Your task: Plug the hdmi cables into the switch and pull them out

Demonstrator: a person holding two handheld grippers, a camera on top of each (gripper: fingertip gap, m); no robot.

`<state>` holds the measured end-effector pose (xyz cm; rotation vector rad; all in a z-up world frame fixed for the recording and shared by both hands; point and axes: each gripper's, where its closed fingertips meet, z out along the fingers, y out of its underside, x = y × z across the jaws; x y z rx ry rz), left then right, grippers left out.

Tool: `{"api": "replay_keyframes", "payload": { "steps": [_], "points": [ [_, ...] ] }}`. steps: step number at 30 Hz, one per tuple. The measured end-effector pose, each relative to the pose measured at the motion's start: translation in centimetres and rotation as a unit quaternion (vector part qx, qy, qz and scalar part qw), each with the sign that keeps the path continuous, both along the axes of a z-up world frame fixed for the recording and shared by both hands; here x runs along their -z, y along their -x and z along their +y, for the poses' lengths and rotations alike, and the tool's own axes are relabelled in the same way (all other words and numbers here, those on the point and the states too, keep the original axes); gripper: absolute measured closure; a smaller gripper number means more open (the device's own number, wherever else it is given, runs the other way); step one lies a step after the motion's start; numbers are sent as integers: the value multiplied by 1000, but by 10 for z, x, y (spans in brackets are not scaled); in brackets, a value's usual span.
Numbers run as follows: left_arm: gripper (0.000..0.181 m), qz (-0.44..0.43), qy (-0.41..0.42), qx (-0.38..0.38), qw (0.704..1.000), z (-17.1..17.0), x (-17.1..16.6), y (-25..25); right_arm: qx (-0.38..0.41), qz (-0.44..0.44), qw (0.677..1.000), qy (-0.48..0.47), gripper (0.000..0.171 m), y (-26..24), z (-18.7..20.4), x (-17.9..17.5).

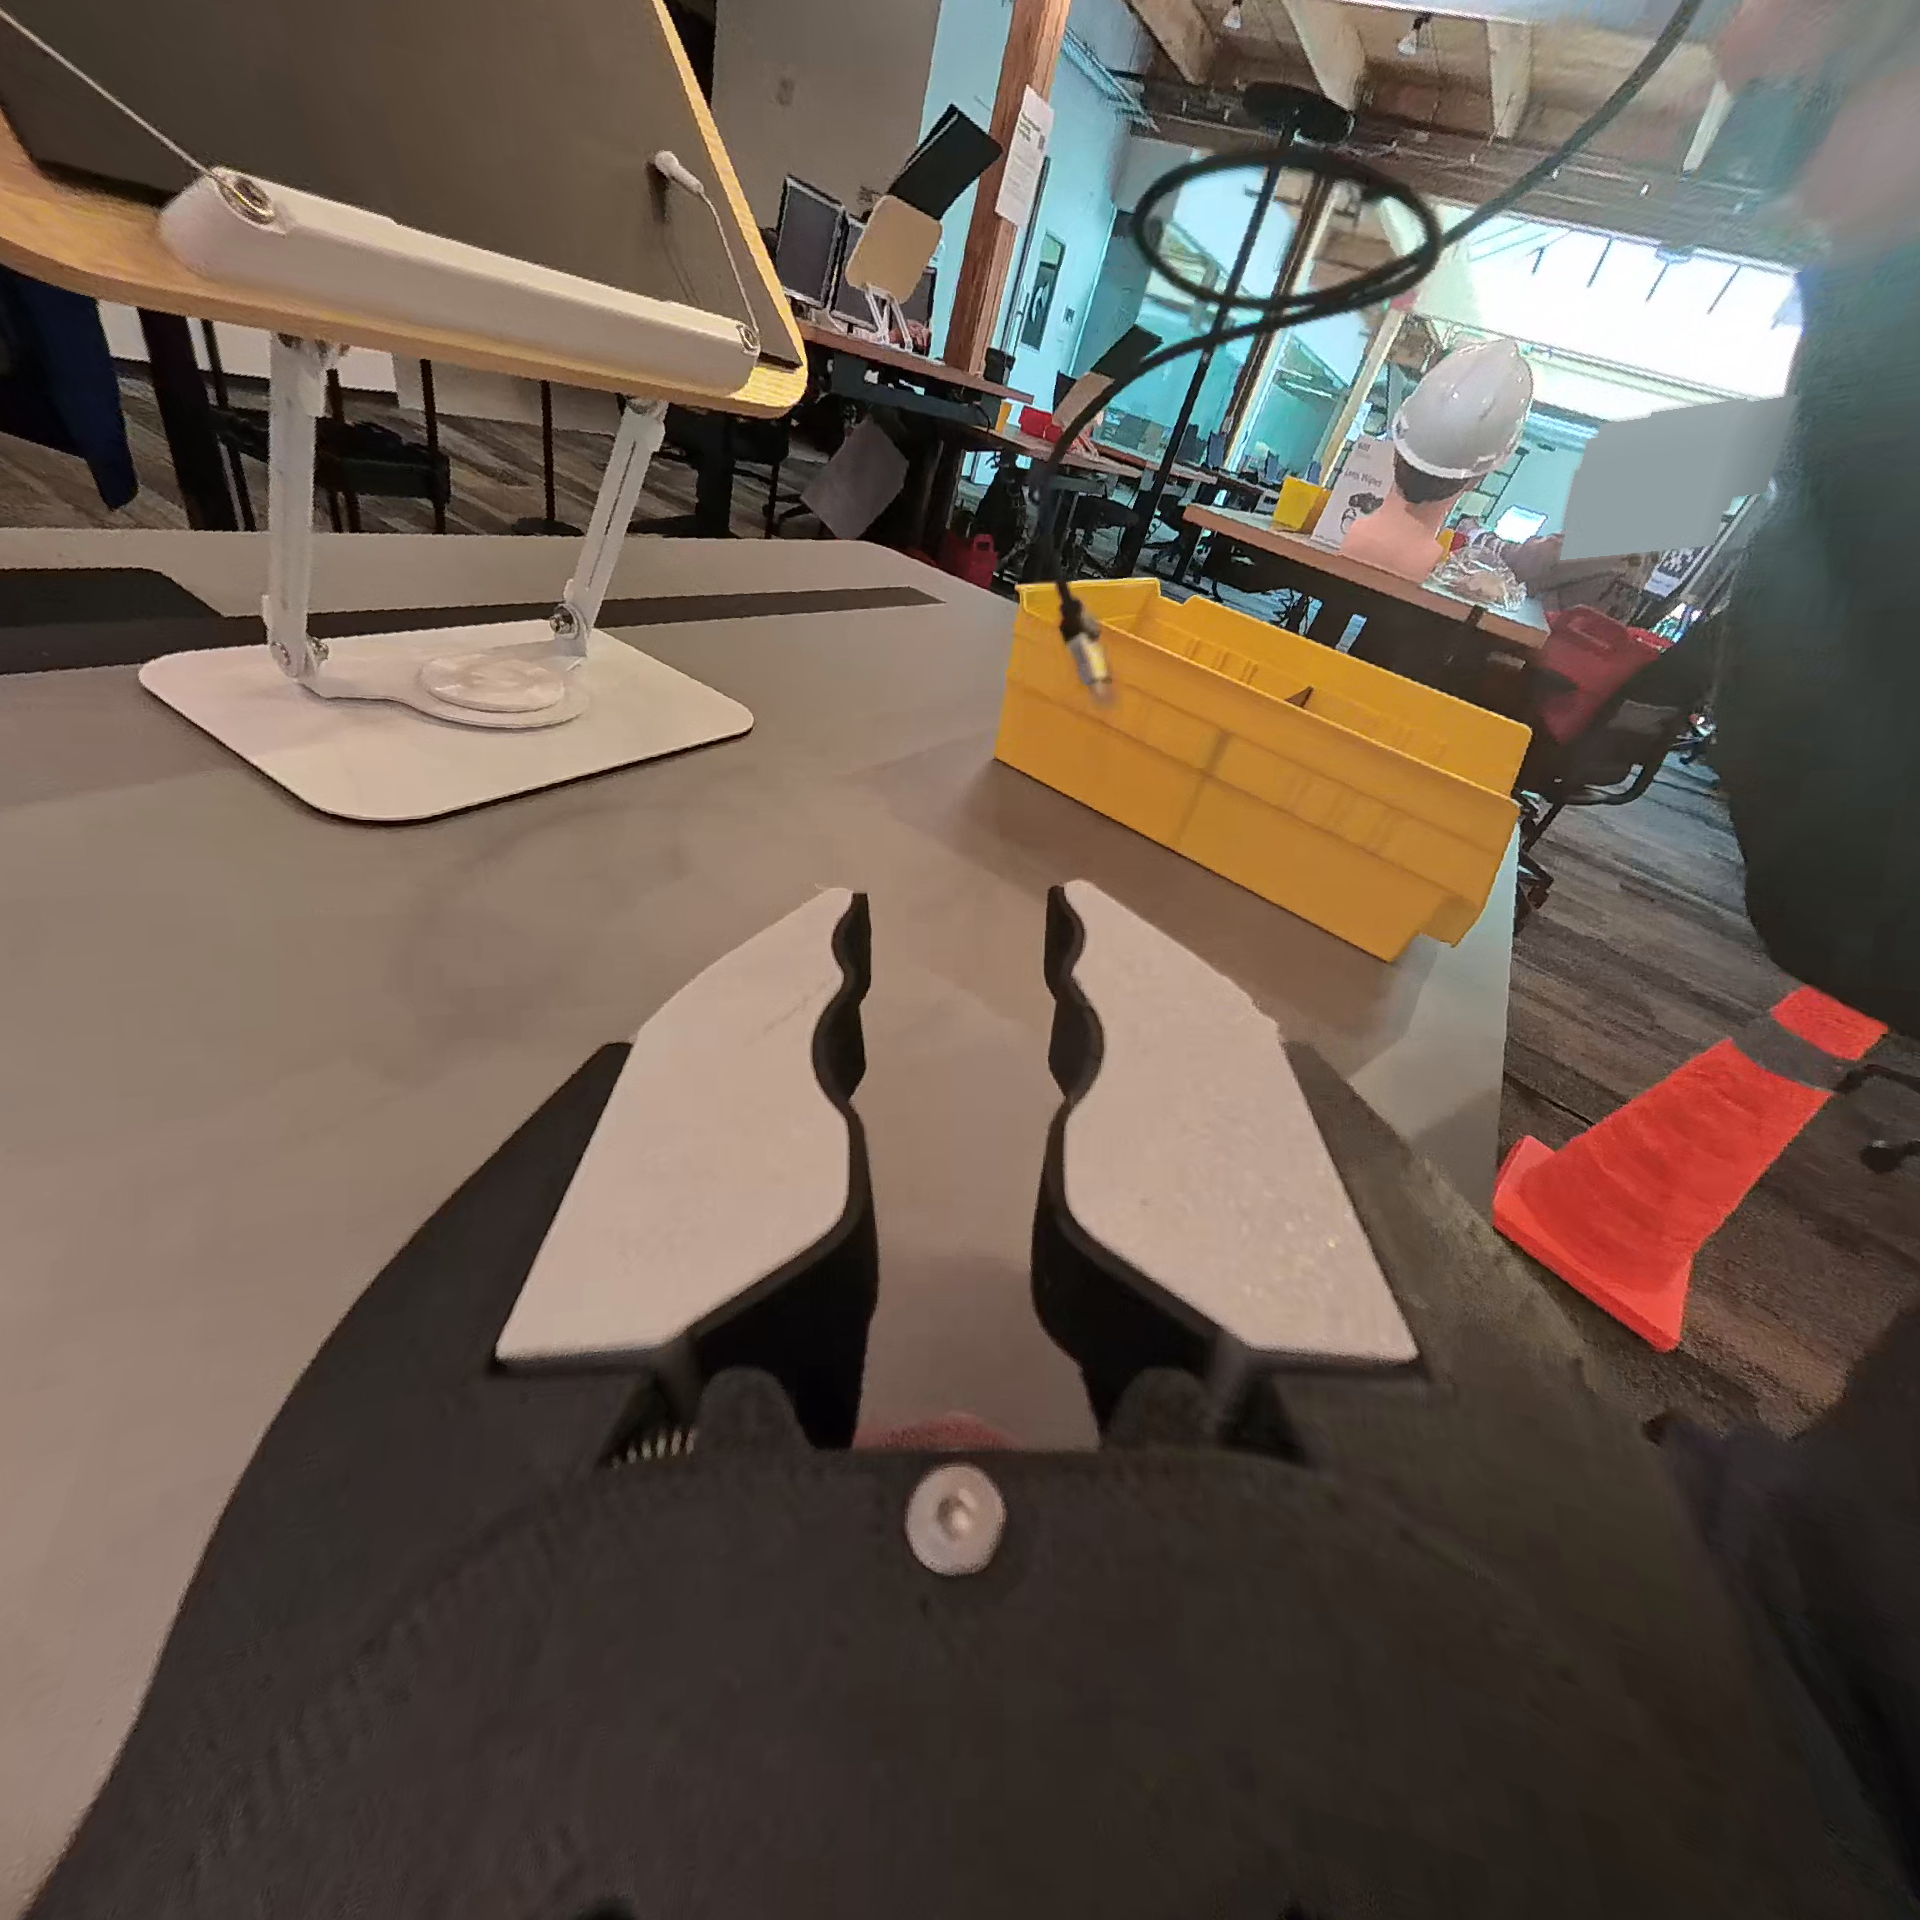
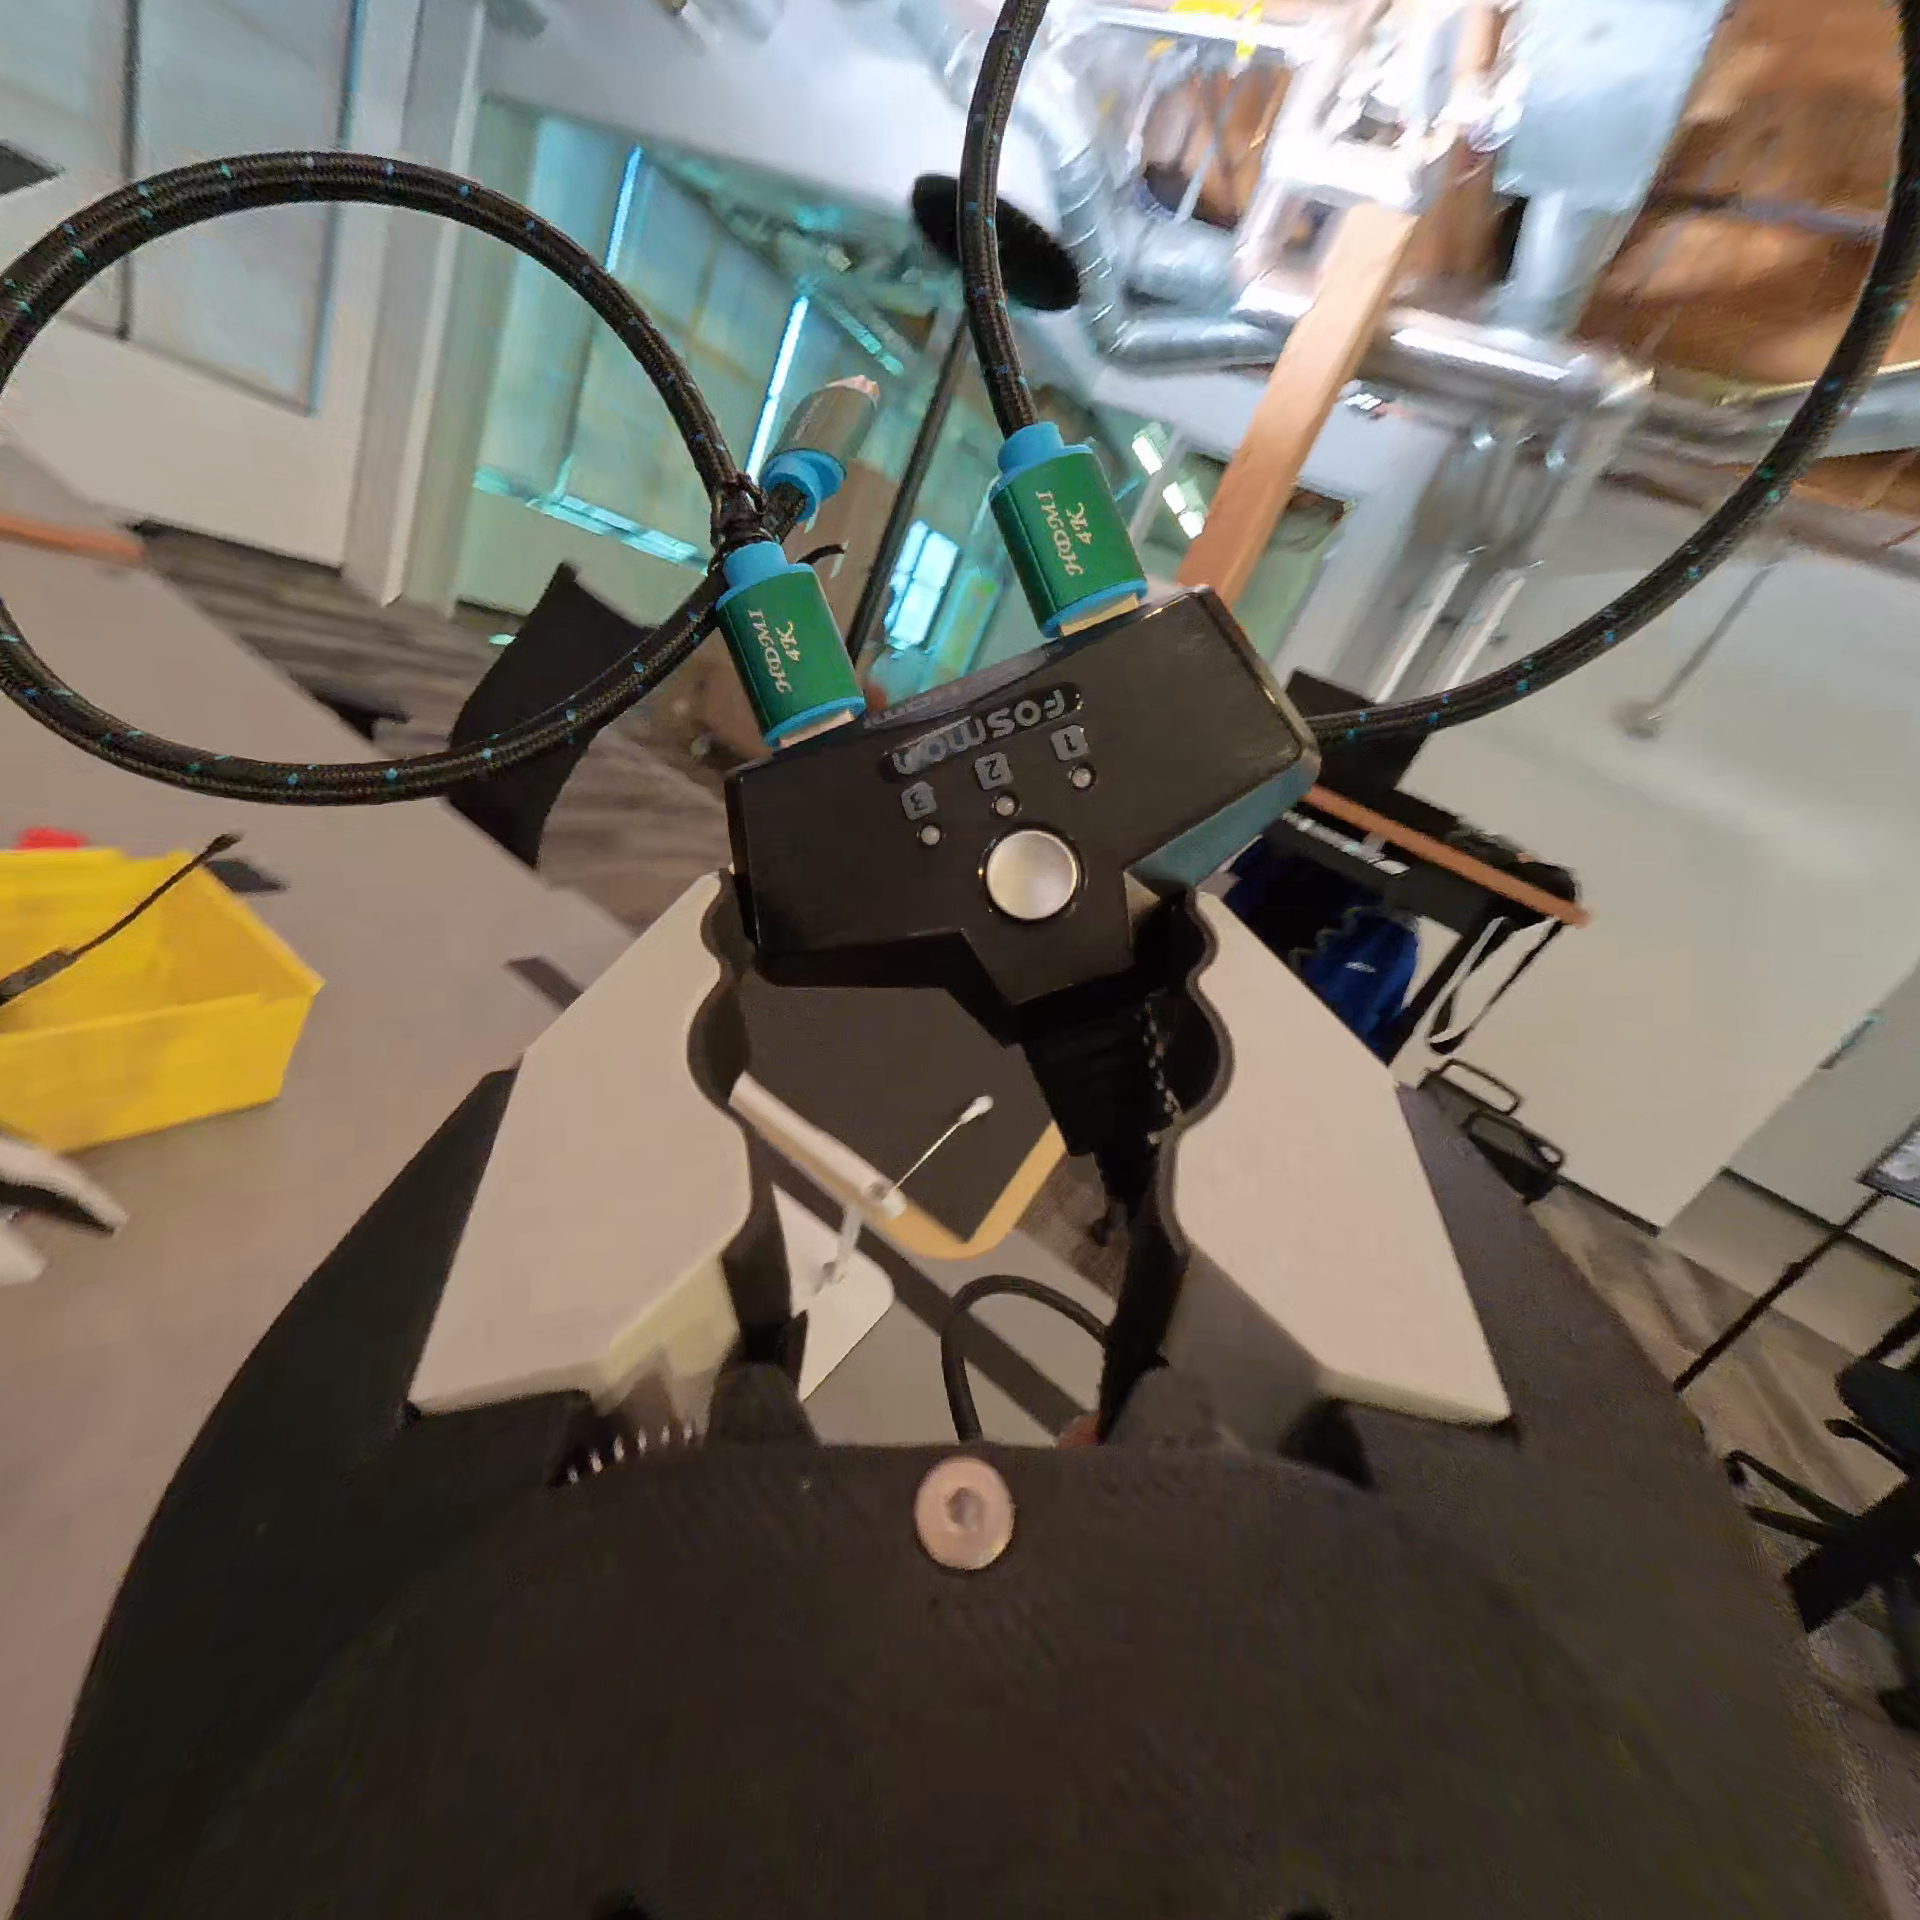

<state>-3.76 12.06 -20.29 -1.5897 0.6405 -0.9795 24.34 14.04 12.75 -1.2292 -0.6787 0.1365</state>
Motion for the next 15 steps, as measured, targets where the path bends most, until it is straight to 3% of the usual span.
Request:
{"api": "replay_keyframes", "payload": {
  "steps": [4, 7, 15],
  "points": [
    [150, 11, 1, 4, 1000, -2, 4, -4, 29, 28, 999, -36, 92, -31, 2, -25],
    [150, 15, -1, 4, 1000, -2, 4, -5, 54, 23, 998, -11, 93, -50, 13, -10],
    [150, 18, 5, 6, 1000, -3, 7, -5, 74, 17, 984, 163, 92, -76, 54, 124]
  ]
}}
